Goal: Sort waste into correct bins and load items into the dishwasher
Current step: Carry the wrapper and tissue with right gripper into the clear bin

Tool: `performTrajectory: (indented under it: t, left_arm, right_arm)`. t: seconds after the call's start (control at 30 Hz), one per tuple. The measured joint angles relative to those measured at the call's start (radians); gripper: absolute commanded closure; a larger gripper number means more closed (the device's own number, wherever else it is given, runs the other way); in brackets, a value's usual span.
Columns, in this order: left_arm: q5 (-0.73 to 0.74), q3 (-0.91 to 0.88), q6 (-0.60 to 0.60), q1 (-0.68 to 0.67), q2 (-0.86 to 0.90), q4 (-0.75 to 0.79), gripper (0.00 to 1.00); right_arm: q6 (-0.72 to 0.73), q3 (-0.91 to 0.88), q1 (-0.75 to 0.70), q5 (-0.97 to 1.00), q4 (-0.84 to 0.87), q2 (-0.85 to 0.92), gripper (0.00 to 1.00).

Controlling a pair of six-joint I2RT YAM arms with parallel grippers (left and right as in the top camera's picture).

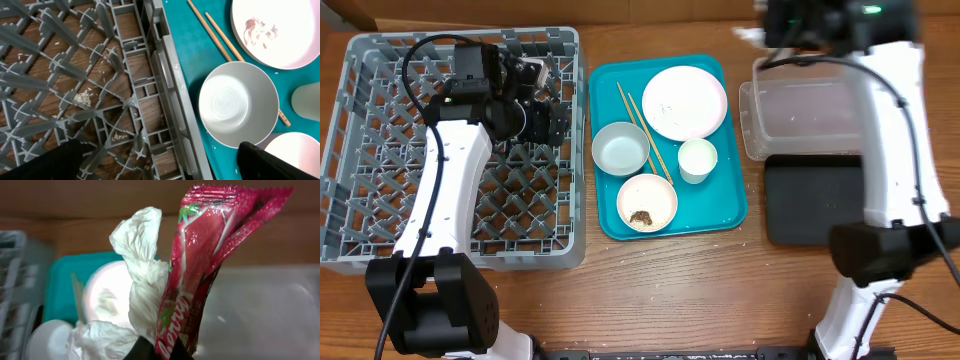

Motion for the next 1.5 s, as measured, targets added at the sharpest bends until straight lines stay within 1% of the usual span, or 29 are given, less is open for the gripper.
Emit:
performTrajectory:
  t: [0.07,0.1,0.13,0.17,0.2,0.23,0.27,0.33,0.4,0.53,0.63,0.73,0.9,1.03,1.1,1.23,1.27,1.3,1.37,1.4,1.43,1.47,1.5]
  left_arm:
    - [0.0,0.0,0.0,0.0,0.0,0.0,0.0]
    - [0.0,0.0,0.0,0.0,0.0,0.0,0.0]
    - [0.0,0.0,0.0,0.0,0.0,0.0,0.0]
    - [0.0,0.0,0.0,0.0,0.0,0.0,0.0]
    - [0.0,0.0,0.0,0.0,0.0,0.0,0.0]
    - [0.0,0.0,0.0,0.0,0.0,0.0,0.0]
    - [0.0,0.0,0.0,0.0,0.0,0.0,0.0]
    - [0.0,0.0,0.0,0.0,0.0,0.0,0.0]
    - [0.0,0.0,0.0,0.0,0.0,0.0,0.0]
    - [0.0,0.0,0.0,0.0,0.0,0.0,0.0]
    - [0.0,0.0,0.0,0.0,0.0,0.0,0.0]
    - [0.0,0.0,0.0,0.0,0.0,0.0,0.0]
    - [0.0,0.0,0.0,0.0,0.0,0.0,0.0]
    - [0.0,0.0,0.0,0.0,0.0,0.0,0.0]
    - [0.0,0.0,0.0,0.0,0.0,0.0,0.0]
    - [0.0,0.0,0.0,0.0,0.0,0.0,0.0]
    - [0.0,0.0,0.0,0.0,0.0,0.0,0.0]
    - [0.0,0.0,0.0,0.0,0.0,0.0,0.0]
    - [0.0,0.0,0.0,0.0,0.0,0.0,0.0]
    - [0.0,0.0,0.0,0.0,0.0,0.0,0.0]
    - [0.0,0.0,0.0,0.0,0.0,0.0,0.0]
    - [0.0,0.0,0.0,0.0,0.0,0.0,0.0]
    - [0.0,0.0,0.0,0.0,0.0,0.0,0.0]
  right_arm:
    - [0.056,-0.048,-0.067,0.034,-0.001,0.013,0.96]
    - [0.075,-0.087,-0.091,0.043,0.011,0.022,0.92]
    - [0.091,-0.138,-0.112,0.048,0.027,0.032,0.73]
    - [0.101,-0.188,-0.128,0.048,0.04,0.043,0.48]
    - [0.112,-0.232,-0.138,0.048,0.056,0.052,0.16]
    - [0.121,-0.272,-0.145,0.047,0.073,0.06,0.08]
    - [0.125,-0.321,-0.151,0.044,0.095,0.071,0.05]
    - [0.131,-0.385,-0.153,0.029,0.137,0.084,0.05]
    - [0.134,-0.412,-0.152,-0.001,0.167,0.094,0.06]
    - [0.12,-0.38,-0.146,-0.116,0.219,0.095,0.27]
    - [0.113,-0.331,-0.125,-0.216,0.298,0.095,0.27]
    - [0.106,-0.306,-0.064,-0.25,0.389,0.095,0.27]
    - [0.085,-0.303,0.134,-0.19,0.447,0.114,0.27]
    - [0.059,-0.295,0.294,-0.114,0.453,0.214,0.27]
    - [0.054,-0.295,0.323,-0.093,0.449,0.264,0.28]
    - [0.046,-0.295,0.334,-0.057,0.439,0.372,0.33]
    - [0.046,-0.295,0.331,-0.05,0.435,0.388,0.36]
    - [0.044,-0.296,0.326,-0.044,0.432,0.403,0.45]
    - [0.045,-0.296,0.32,-0.031,0.424,0.415,0.71]
    - [0.045,-0.296,0.318,-0.029,0.418,0.417,0.8]
    - [0.04,-0.296,0.314,-0.023,0.413,0.417,0.91]
    - [0.044,-0.296,0.314,-0.022,0.412,0.417,0.96]
    - [0.045,-0.296,0.312,-0.019,0.414,0.417,0.96]
